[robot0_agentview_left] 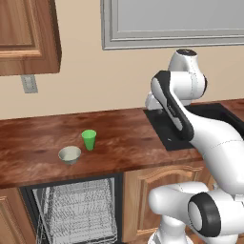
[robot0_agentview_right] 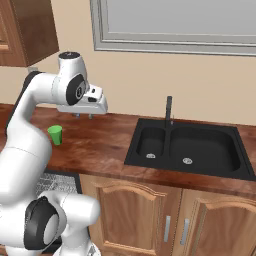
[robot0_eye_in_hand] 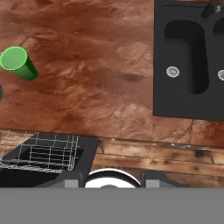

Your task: Pick up the cup and bowl from the counter, place them in the dishwasher, and close the dishwasher door.

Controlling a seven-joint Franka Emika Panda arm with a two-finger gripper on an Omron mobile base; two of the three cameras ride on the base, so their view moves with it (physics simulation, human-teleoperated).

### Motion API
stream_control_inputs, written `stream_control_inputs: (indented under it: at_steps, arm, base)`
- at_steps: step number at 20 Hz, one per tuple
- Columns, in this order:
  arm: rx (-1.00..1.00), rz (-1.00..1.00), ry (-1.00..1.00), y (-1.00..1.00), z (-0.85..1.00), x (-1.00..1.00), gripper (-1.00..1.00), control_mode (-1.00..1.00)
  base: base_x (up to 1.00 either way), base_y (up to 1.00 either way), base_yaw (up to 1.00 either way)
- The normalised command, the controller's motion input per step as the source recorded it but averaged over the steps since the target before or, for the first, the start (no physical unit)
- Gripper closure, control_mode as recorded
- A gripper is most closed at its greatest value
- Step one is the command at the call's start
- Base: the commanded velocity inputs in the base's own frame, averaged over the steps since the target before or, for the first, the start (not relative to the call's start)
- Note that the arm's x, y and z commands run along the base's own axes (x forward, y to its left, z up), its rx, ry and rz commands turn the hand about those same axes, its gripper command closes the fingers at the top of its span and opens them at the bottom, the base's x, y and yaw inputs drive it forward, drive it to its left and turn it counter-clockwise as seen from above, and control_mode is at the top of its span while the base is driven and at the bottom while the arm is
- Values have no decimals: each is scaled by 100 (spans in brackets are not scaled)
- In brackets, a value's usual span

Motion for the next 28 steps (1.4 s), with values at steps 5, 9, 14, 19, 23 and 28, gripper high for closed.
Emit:
stream_control_inputs:
  at_steps: [5, 9, 14, 19, 23, 28]
  arm:
    - [1, 0, 0, 1, -13, 0, -100, -100]
    - [1, 0, 0, 15, -13, 0, -100, -100]
    - [0, 0, 0, 35, -18, 0, -100, -100]
    - [0, 0, 0, 34, -19, 0, -100, -100]
    - [2, 0, 0, 35, -19, 0, -100, -100]
    - [0, 0, 0, 30, -23, 4, -100, -100]
  base:
    - [0, 0, 0]
    - [0, 0, 0]
    - [0, 0, 0]
    - [0, 0, 0]
    - [0, 0, 0]
    - [0, 0, 0]
